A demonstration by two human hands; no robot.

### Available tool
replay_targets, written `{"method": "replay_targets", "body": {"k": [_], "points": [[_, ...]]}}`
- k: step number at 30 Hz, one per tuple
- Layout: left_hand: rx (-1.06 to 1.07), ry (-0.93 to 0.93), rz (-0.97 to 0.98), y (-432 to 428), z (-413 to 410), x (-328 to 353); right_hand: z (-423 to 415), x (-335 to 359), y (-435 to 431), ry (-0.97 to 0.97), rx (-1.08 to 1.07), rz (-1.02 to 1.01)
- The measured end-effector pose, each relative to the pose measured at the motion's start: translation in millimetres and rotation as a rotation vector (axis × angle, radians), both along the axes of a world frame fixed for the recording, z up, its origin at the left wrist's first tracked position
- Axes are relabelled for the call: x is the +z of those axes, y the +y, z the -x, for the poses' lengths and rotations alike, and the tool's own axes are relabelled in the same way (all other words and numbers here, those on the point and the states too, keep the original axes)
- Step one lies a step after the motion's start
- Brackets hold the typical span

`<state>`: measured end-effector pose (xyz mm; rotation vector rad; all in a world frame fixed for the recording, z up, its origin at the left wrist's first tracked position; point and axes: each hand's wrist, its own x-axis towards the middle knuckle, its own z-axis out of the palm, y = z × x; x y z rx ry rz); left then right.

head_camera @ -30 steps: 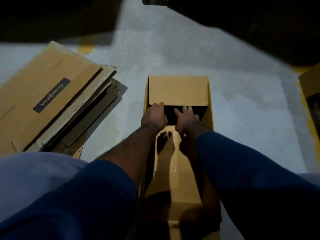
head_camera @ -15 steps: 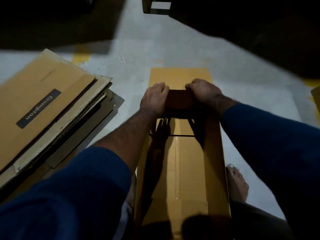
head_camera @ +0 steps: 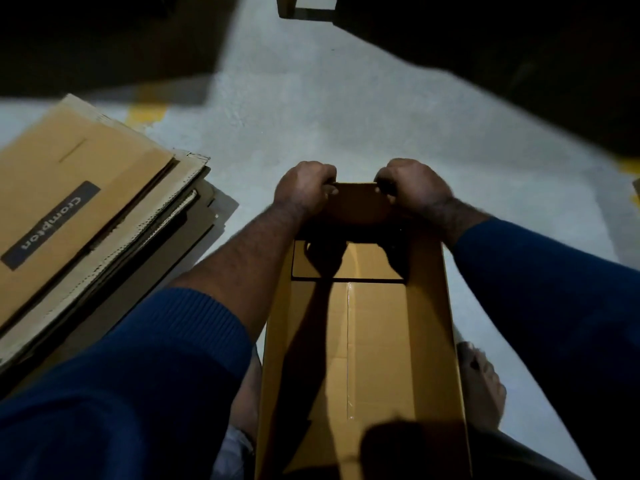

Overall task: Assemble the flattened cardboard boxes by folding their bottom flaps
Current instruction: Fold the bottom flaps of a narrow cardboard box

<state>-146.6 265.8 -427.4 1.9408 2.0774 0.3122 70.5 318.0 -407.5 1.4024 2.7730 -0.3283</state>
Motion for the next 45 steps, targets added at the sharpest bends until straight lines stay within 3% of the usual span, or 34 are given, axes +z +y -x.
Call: {"method": "replay_targets", "body": {"k": [3,11,16,23,28,31,33,35,37,40,42,45], "points": [[0.061,0.020,-0.023,-6,16,-5,-32,-2,5,0.001,-0.090,0.011],[0.301,-0.191,0.000,-13,20,-16,-32,-12,8,-0.054,-0.273,-0.026],[0.396,-0.343,-0.018,-23,14,-9,-38,-15,-2,0.037,-0.279,0.009],[0.597,-0.348,0.171,-127,-17,14,-27,13,-76,0.098,-0.492,0.074],[0.724,-0.493,0.403,-248,-44,13,9,36,-206,0.290,-0.566,0.444],[0.820,-0.476,0.490,-313,-34,-24,25,37,-298,0.354,-0.525,0.699],[0.911,-0.650,0.511,-335,-10,-83,30,35,-358,0.363,-0.535,0.843],[0.962,-0.925,0.538,-341,7,-110,35,32,-400,0.224,-0.450,0.968],[0.967,-1.142,0.581,-342,9,-85,42,29,-417,0.081,-0.331,1.013],[0.844,-1.226,0.665,-341,-29,44,54,32,-416,0.083,-0.302,0.915],[0.763,-1.262,0.639,-337,-41,82,60,34,-414,0.087,-0.380,0.778],[0.690,-1.294,0.550,-322,-45,85,64,49,-401,0.202,-0.584,0.624]]}}
